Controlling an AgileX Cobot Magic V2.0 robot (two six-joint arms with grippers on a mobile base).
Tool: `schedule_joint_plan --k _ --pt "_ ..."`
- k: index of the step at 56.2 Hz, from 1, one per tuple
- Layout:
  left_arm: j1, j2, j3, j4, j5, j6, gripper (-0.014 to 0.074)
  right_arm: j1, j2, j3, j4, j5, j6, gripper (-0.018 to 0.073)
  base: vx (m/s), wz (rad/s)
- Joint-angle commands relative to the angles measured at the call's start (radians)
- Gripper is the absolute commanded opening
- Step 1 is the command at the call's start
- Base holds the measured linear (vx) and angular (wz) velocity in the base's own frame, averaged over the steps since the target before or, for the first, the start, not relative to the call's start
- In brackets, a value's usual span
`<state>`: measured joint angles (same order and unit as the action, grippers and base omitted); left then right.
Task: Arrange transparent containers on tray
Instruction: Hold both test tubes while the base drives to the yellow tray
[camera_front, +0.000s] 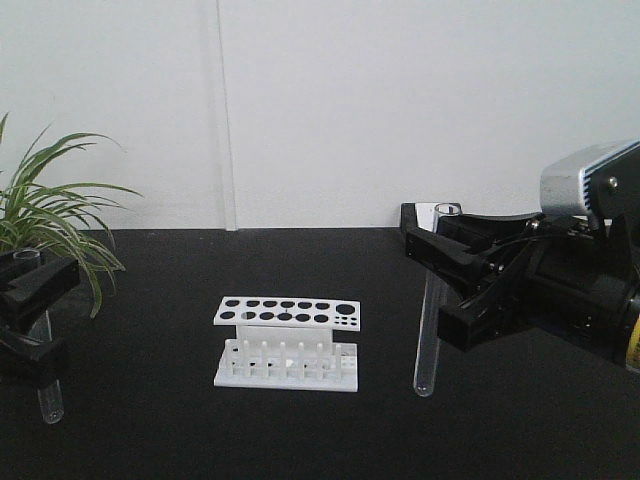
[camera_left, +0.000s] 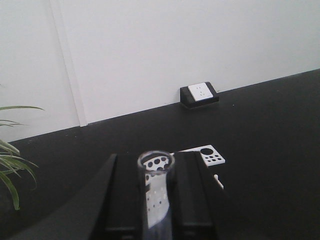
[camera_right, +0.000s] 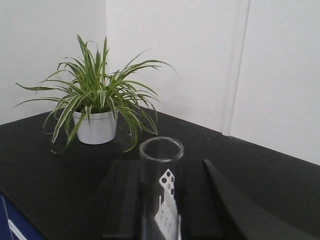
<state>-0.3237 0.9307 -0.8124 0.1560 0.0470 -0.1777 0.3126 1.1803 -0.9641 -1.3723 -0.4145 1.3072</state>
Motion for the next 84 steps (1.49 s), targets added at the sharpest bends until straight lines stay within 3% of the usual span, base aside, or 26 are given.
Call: schedule_joint_plan --k 1,30,84 --pt "-0.005 -0.009 -0.027 -0.008 -0.083 -0.01 -0.0004 -0.002 -0.024 -0.032 0.025 -0.019 -0.002 -0.0013 -0.29 0.0" --pt "-0.005 -0.009 -0.027 -0.008 -0.083 -0.01 -0.0004 -0.002 -0.024 -0.032 0.025 -0.019 -0.002 -0.0013 -0.31 0.17" --pt "-0.005 -0.01 -0.027 -0.008 -0.083 -0.01 -0.0004 -0.002 -0.024 -0.032 0.025 -0.02 -0.002 -0.0013 -0.31 0.43"
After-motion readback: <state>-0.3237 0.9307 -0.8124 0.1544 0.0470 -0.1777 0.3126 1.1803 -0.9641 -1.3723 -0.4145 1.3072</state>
